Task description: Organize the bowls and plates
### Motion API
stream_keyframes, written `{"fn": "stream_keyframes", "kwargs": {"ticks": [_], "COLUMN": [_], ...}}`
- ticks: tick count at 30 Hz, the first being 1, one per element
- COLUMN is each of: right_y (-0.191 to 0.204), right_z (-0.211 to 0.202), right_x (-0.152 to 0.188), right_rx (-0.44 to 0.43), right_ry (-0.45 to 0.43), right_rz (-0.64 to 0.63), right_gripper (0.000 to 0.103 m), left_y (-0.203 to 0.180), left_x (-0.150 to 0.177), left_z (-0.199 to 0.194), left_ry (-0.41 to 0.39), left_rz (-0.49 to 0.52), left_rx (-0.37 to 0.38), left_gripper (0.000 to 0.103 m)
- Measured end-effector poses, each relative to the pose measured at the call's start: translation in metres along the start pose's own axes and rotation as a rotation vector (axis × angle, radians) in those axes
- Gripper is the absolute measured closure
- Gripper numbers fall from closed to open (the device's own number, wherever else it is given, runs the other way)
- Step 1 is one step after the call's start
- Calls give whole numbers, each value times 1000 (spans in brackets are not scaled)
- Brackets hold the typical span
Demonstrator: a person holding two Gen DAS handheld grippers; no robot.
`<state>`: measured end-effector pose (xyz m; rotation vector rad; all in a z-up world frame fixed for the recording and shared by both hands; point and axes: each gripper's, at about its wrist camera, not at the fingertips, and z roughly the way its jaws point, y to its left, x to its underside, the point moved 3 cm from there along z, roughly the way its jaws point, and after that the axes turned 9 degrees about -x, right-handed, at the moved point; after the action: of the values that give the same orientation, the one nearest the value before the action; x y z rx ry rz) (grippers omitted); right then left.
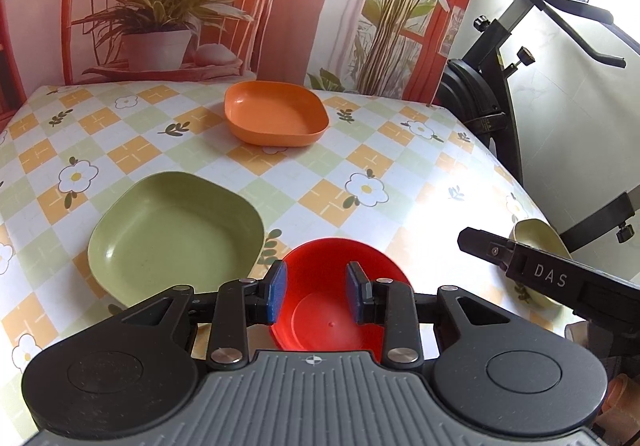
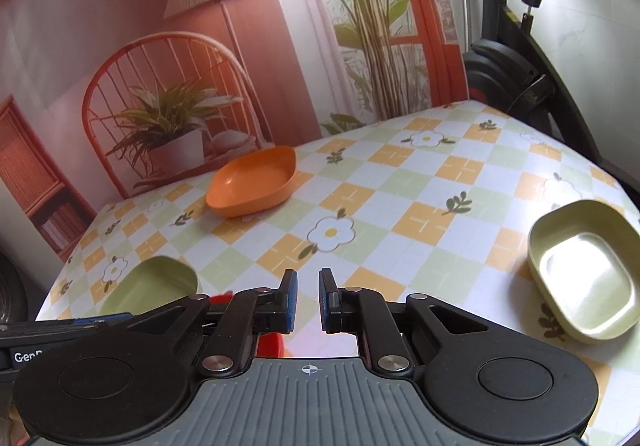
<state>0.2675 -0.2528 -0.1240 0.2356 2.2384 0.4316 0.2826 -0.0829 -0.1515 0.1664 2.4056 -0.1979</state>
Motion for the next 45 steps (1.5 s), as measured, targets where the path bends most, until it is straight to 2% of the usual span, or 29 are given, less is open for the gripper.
{"fn": "stream_keyframes", "kwargs": {"ticks": [8,12,18,22,31,35,41,45], "right_y": [-47,-74,-118,-155,-230,-250,-272,-278], "right_z": [-32,-46,-63,-73,-76,-71,-66,-62], "right_x": [-35,-45,-54,-51,-28,-15,1,7], "right_rx": [113,163,208,269,361,386,395,391], "right_ry": [-146,-184,-226,-239,-183,-145,-109,-87], "right_rz": [-29,-40,-32,-4,95,121,177,195], "right_gripper": [91,91,91,91,90,85,85,84], "left_y": [-58,-87,-120,-145,-198,-217,-225,-226], "left_x": [-8,-9,-12,-13,-2,10,23,30], "left_z": [0,5,15,28,74,93,115,121], "left_ry": [-48,-52,-59,-47,38,80,134,147], "left_rz": [49,100,117,137,188,213,230,217], "left_rx": [83,112,143,152,218,226,209,230], "left_gripper": [69,69,65,64,60,60,59,58]}}
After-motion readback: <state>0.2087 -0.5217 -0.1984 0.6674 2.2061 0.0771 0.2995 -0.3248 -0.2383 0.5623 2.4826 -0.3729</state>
